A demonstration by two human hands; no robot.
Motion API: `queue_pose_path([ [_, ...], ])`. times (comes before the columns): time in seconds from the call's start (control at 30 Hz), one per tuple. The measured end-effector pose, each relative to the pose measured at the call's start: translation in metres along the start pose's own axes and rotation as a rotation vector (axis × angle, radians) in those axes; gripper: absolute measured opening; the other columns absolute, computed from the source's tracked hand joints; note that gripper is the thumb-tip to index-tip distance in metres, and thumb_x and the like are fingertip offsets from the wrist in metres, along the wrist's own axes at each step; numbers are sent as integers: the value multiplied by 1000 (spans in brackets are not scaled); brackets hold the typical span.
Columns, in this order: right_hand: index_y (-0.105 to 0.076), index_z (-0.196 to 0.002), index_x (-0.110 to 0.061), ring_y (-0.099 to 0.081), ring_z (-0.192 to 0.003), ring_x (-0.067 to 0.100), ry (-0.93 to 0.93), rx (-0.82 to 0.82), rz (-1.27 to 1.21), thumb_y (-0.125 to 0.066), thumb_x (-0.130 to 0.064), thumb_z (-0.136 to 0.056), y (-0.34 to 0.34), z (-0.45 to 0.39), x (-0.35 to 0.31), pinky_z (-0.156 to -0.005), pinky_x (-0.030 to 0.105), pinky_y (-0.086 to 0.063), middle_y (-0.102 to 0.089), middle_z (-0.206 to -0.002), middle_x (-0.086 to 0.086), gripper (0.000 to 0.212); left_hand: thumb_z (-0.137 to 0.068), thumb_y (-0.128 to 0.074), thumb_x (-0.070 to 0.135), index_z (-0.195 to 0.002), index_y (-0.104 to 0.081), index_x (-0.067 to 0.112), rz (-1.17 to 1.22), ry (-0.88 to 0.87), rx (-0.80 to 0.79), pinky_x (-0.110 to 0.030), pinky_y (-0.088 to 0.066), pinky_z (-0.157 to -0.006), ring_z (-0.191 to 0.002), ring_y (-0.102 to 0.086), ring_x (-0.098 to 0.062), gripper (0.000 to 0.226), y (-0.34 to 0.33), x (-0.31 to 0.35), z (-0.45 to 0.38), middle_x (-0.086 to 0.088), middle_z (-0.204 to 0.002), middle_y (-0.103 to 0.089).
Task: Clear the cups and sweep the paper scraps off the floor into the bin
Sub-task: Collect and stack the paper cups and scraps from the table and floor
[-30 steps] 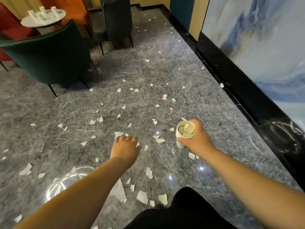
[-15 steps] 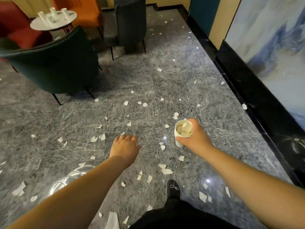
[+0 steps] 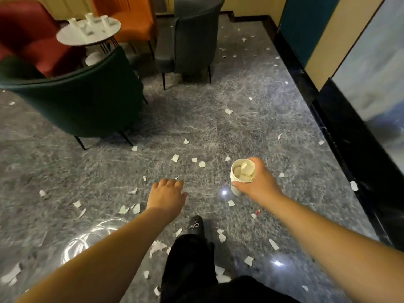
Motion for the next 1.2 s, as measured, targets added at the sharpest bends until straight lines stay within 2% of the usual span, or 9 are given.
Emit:
queue_pose_path([
  [0.07,-41,-123,-31,-58,-98,18,-5,-5,17,-83,-38,-65,-3,-42,-14,-78,32,-48,-58,-112,-7,71,-102,-35,47,-145,-39,23,-3,-6,12,-40,-28,-111,-138,-34,-24,50,12,-9,-41,1,-147,-46],
  [0.2,-41,-124,-29,-57,-98,17,20,20,16,-83,-35,-66,-5,-128,-55,-76,28,-45,-58,-113,-6,72,-102,-35,46,-145,-40,23,-5,-22,18,-40,-27,-112,-138,-34,-24,50,42,-31,-126,0,-147,-46],
  [0.43,-41,-122,-32,-57,-100,19,18,59,0,-84,-40,-63,-9,-246,-101,-84,37,-50,-57,-115,-5,73,-102,-34,48,-147,-37,24,-44,-81,-28,-41,-25,-114,-141,-31,-24,52,90,-67,-238,-1,-150,-42],
  [0.53,-39,-122,-34,-58,-99,19,17,55,23,-83,-44,-62,-12,-285,-111,-84,40,-51,-57,-114,-7,75,-102,-33,48,-147,-37,24,-45,-48,-31,-40,-26,-113,-139,-32,-24,51,103,-82,-278,-1,-149,-43],
  [0.67,-41,-116,-33,-57,-96,16,23,33,-12,-84,-37,-65,-12,-351,-127,-75,29,-45,-56,-110,-8,67,-102,-33,49,-149,-35,24,-32,-21,-30,-40,-26,-113,-140,-31,-24,53,124,-94,-338,0,-150,-42],
  [0.73,-41,-120,-31,-56,-96,16,30,27,-22,-83,-36,-66,-12,-392,-137,-73,27,-42,-56,-110,-7,69,-102,-34,49,-148,-36,25,-24,-7,-21,-40,-26,-113,-140,-31,-24,52,138,-99,-374,0,-150,-42],
  [1.0,-40,-123,-30,-56,-101,17,94,-61,-12,-83,-37,-65,-5,-581,-180,-80,31,-46,-56,-116,-6,72,-102,-34,44,-139,-45,22,-9,96,-26,-40,-28,-109,-135,-35,-25,44,197,-119,-534,-1,-145,-47],
  [1.2,-41,-122,-30,-56,-101,19,120,-110,31,-84,-37,-65,4,-693,-218,-82,33,-49,-56,-115,-4,72,-102,-34,43,-141,-44,25,55,159,-6,-40,-27,-111,-137,-34,-24,44,244,-137,-622,0,-147,-46],
])
Point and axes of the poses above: each hand's wrist, its own z-axis away from the middle knuckle, its own y-axis out of the back of the hand, x = y × z, the point moved 6 cm from there along -z, towards the middle knuckle
